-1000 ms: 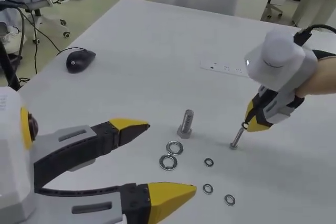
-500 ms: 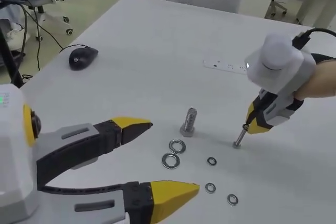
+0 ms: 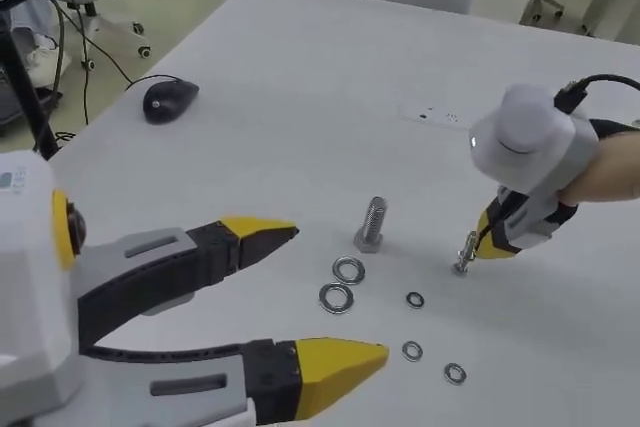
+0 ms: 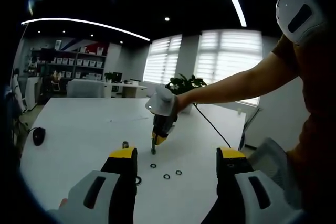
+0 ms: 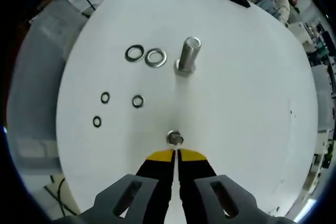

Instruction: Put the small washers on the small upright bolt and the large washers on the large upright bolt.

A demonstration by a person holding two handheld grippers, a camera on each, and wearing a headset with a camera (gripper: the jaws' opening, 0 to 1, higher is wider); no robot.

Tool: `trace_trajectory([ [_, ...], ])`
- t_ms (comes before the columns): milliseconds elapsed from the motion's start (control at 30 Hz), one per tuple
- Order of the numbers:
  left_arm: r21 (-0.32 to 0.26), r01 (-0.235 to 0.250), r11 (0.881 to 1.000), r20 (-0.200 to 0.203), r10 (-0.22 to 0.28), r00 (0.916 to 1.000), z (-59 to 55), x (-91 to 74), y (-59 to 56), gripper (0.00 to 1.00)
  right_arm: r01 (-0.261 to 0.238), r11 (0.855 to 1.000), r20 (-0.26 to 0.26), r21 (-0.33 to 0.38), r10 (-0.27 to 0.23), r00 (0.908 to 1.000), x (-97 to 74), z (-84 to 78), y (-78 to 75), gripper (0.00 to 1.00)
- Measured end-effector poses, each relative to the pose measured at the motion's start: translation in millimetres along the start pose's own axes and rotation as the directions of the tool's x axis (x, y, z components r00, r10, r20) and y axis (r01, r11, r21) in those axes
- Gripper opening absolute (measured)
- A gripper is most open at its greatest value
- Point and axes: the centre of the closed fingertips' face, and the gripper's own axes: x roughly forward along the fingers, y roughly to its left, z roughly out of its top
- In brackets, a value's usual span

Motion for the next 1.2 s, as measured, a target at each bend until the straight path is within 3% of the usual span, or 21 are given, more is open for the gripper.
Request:
trace_trajectory([
  [133, -0.004, -0.001, 1.0, 0.003, 0.001, 1.0, -0.7, -0.2, 0.0, 0.61, -0.029, 1.0, 0.004, 0.005, 0.029, 0.9996, 4.6, 0.1, 5.8, 0.09],
  [567, 0.004, -0.002, 1.0, -0.002, 0.002, 1.0, 1.2, -0.2, -1.2, 0.61, -0.021, 0.999, 0.033, 0.026, 0.02, 0.9992, 4.4, 0.2, 11.1, 0.09],
  [833, 0.011, -0.002, 1.0, -0.006, 0.002, 1.0, 1.8, -1.7, -6.0, 0.61, -0.031, 0.998, 0.053, 0.053, 0.028, 0.9982, -0.8, -13.6, 39.0, 0.1],
  [1200, 0.03, 0.018, 0.999, -0.009, -0.018, 0.9998, 3.0, -1.6, -19.8, 0.61, -0.039, 0.998, 0.108, 0.039, 0.034, 0.9935, -7.8, -5.4, 84.0, 0.11],
])
